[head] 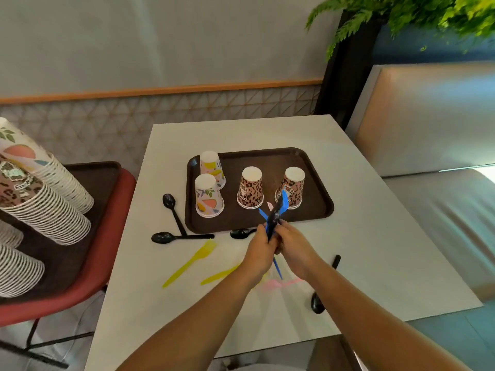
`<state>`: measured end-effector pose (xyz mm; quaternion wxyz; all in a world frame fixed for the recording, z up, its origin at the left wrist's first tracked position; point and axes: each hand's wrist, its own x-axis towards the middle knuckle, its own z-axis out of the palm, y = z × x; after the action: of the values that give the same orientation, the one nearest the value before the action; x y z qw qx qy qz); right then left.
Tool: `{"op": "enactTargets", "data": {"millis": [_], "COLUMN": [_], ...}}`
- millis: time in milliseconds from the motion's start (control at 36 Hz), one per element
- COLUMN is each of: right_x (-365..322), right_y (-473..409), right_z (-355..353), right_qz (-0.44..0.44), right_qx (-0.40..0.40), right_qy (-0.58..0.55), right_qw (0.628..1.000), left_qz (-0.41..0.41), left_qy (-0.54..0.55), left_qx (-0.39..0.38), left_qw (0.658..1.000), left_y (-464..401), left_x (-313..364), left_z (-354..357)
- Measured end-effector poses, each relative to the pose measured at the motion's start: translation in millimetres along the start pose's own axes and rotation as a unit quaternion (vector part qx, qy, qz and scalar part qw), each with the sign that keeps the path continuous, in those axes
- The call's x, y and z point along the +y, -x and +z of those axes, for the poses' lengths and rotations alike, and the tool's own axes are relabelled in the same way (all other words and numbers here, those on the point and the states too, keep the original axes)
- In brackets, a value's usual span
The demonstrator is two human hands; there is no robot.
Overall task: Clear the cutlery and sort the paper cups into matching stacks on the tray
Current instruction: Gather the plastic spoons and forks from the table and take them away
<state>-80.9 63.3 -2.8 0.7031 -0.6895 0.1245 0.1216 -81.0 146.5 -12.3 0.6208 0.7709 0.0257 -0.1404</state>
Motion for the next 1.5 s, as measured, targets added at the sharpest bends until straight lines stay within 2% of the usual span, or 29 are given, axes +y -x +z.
{"op": "enactTargets", "data": {"millis": [111, 194, 250, 306, 361, 417, 500, 778, 917, 972, 1056, 1278, 1444, 1500], "right_x": [-4.6, -5.3, 2.3, 17.7, 34.7, 49.6, 63.3, 80.1, 84.1, 82.4, 78.9, 81.9, 92.3, 95.7], "right_y": [10.0, 12.1, 10.4, 10.0, 14.8, 22.1, 31.1, 38.4, 39.3, 39.7, 39.4, 30.0, 32.4, 33.5], "right_z": [-25.3, -47.8, -70.7, -97.1, -120.0, -136.7, -151.8, -164.4, -162.3, -153.4, -134.1, -90.8, -84.6, -86.2], "right_qz": [-0.042, -0.101, -0.143, -0.156, -0.109, -0.073, -0.089, -0.183, -0.205, -0.202, -0.191, -0.202, -0.202, -0.206], "right_qx": [-0.033, -0.009, 0.032, 0.03, -0.002, -0.025, -0.05, -0.045, -0.028, -0.048, -0.094, -0.111, -0.087, -0.075], "right_qy": [0.063, 0.17, 0.288, 0.434, 0.523, 0.563, 0.583, 0.574, 0.527, 0.496, 0.448, 0.521, 0.521, 0.544], "right_qw": [0.997, 0.98, 0.947, 0.887, 0.845, 0.823, 0.806, 0.797, 0.824, 0.843, 0.868, 0.822, 0.825, 0.81], "left_qz": [0.01, 0.009, 0.003, 0.001, 0.003, 0.006, 0.008, 0.0, -0.009, -0.011, -0.007, -0.048, -0.043, -0.042], "left_qy": [-0.01, -0.001, 0.015, 0.028, 0.03, 0.037, 0.045, 0.021, 0.075, 0.101, 0.083, 0.106, 0.084, 0.084], "left_qx": [-0.006, -0.008, 0.003, 0.015, 0.024, 0.027, 0.033, 0.115, 0.126, 0.135, 0.163, 0.196, 0.215, 0.211], "left_qw": [1.0, 1.0, 1.0, 0.999, 0.999, 0.999, 0.998, 0.993, 0.989, 0.986, 0.983, 0.974, 0.972, 0.973], "left_y": [4.6, 3.3, 3.6, 3.7, 5.1, 7.4, 10.9, 20.7, 28.2, 33.6, 40.3, 57.1, 68.2, 69.6], "left_x": [4.4, 5.3, 9.0, 8.7, 6.0, 3.2, 1.2, -2.0, -4.1, -5.2, -10.1, -17.2, -24.8, -27.8], "left_z": [11.5, 15.3, 14.5, 13.6, 12.5, 10.8, 7.5, -1.3, -9.3, -12.5, -16.5, -29.9, -44.0, -49.2]}}
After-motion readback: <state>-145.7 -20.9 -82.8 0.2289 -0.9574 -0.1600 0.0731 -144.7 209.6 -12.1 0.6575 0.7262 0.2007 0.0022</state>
